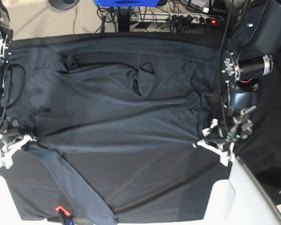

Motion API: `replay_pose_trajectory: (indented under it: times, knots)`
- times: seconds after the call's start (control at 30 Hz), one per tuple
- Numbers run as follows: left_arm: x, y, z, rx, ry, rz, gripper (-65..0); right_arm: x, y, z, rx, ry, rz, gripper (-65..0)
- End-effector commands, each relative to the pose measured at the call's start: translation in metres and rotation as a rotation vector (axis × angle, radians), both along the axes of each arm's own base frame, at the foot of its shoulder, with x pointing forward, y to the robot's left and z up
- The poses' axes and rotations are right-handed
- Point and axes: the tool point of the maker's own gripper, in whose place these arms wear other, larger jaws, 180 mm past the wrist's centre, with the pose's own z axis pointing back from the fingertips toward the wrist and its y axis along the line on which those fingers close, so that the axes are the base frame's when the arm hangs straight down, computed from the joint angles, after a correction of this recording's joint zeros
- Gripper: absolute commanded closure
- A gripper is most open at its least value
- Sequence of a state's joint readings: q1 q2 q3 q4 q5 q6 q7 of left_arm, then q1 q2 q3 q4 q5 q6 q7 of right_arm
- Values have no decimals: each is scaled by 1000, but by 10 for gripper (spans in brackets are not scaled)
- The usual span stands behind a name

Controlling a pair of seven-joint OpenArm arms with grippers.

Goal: Fold the T-shirt properly
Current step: 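Lift both grasped shirt sides with both grippers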

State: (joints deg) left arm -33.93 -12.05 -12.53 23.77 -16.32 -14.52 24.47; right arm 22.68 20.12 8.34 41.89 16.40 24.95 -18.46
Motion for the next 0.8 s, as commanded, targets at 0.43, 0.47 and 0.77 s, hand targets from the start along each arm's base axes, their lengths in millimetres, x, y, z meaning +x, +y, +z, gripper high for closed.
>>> replay_pose_trajectory:
  times: [0.43,0.47,0.77]
  knots:
    - [46,7,70,45,-149,-37,0,31,-15,43,-20,-161,-18,0]
    - [47,6,71,44,-150,-38,0,32,-15,44,-20,-164,-18,0]
    - [61,-7,90,37,-210,-54,0,37,-15,51,-19,-213,-23,0]
